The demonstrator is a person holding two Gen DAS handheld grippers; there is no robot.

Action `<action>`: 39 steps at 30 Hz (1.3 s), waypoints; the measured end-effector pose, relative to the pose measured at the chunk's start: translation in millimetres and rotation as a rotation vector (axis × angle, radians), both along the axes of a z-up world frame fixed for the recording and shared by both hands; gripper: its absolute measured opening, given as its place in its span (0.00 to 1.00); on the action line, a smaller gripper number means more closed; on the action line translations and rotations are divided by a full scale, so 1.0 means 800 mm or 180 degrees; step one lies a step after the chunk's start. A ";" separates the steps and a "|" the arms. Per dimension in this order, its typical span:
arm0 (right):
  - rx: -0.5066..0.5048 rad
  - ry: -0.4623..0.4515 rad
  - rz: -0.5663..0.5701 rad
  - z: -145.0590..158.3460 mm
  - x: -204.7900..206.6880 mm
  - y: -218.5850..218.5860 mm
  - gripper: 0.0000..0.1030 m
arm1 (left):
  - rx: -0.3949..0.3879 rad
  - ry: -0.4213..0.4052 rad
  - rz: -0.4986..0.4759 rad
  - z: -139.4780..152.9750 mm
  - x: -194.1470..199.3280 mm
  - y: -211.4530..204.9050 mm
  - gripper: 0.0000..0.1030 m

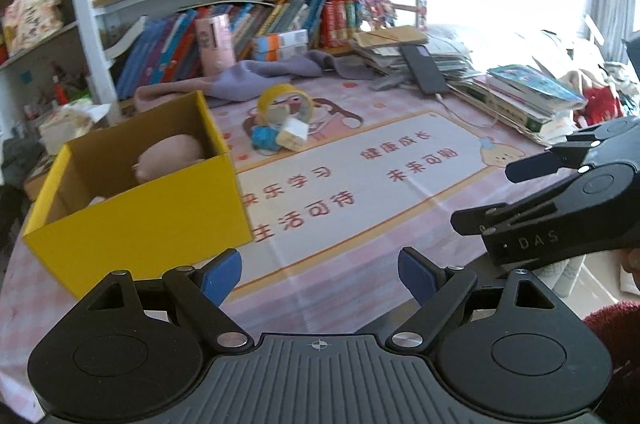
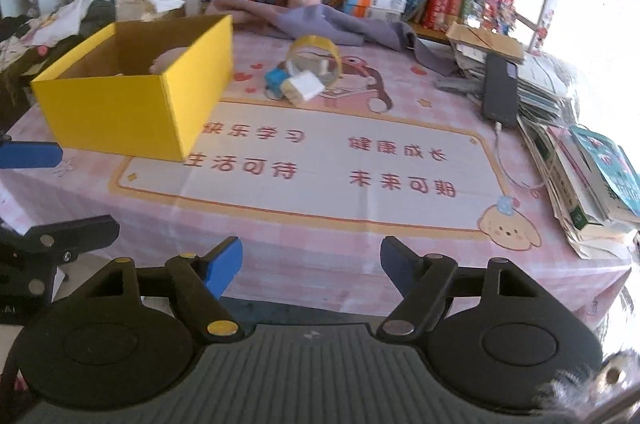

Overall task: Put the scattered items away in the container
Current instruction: 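Withdraw both tools from the box toward the yellow tape roll and charger, then grasp the white charger with the left gripper while the right gripper grasps the yellow tape roll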

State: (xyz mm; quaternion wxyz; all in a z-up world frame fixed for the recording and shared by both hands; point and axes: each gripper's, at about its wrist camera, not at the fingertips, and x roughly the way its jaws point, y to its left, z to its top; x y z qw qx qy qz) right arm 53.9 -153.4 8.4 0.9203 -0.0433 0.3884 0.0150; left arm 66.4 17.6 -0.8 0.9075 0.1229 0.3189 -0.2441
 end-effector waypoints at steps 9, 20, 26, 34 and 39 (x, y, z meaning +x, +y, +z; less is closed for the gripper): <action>-0.0054 0.0031 -0.0109 -0.004 0.026 -0.036 0.75 | 0.0004 0.0035 -0.0160 -0.008 0.032 -0.040 0.85; -0.0020 0.0079 -0.0158 -0.016 0.085 -0.085 0.74 | 0.0066 0.0081 -0.0169 -0.022 0.094 -0.091 0.85; -0.0029 0.0018 -0.0054 -0.008 0.136 -0.122 0.74 | 0.0076 0.0024 -0.0041 -0.021 0.140 -0.131 0.85; 0.0103 -0.0082 0.0270 -0.003 0.216 -0.169 0.74 | 0.0141 -0.0147 0.0271 -0.011 0.192 -0.168 0.84; 0.0289 0.0035 0.0461 -0.018 0.276 -0.191 0.74 | 0.0300 -0.0111 0.0508 -0.016 0.240 -0.185 0.81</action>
